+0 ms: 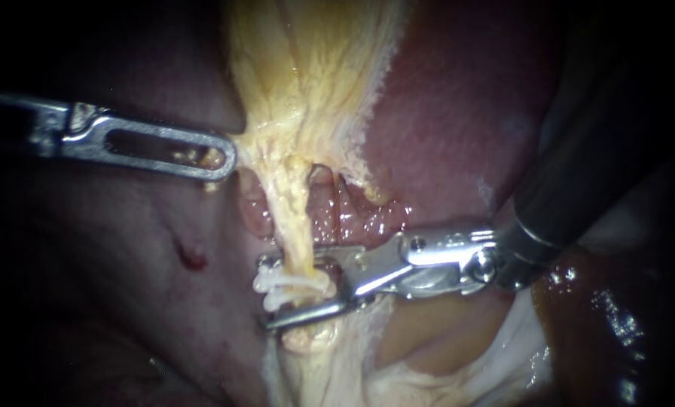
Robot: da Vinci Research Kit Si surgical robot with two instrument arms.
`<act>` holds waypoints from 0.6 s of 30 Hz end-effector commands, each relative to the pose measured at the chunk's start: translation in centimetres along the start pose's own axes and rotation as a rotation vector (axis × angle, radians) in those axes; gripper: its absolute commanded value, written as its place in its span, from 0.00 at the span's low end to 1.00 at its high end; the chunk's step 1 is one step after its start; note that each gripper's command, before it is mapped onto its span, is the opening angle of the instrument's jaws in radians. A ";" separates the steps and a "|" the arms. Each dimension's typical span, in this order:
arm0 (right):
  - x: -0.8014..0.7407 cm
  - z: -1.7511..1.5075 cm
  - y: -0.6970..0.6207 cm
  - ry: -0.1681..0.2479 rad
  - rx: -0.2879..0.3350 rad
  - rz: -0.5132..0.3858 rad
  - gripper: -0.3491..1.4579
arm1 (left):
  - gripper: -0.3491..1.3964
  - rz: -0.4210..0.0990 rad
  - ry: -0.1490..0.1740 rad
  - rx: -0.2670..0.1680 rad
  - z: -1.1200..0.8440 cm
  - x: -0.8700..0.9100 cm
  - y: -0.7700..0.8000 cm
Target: Going back second clip left tube
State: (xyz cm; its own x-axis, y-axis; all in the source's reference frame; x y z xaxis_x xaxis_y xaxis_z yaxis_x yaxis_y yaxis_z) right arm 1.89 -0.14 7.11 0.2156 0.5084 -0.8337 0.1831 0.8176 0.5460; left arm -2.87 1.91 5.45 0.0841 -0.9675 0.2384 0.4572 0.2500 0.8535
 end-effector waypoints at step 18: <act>0.36 -1.21 -0.16 -0.018 -0.052 -0.128 0.47 | 0.00 0.001 0.001 0.001 -0.01 0.00 0.00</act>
State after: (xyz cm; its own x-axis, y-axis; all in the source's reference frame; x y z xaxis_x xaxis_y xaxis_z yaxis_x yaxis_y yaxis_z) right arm 0.69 0.29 6.57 0.2110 0.3895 -0.8965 0.1572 0.8917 0.4244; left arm -2.86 1.90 5.45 0.0849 -0.9673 0.2388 0.4566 0.2508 0.8536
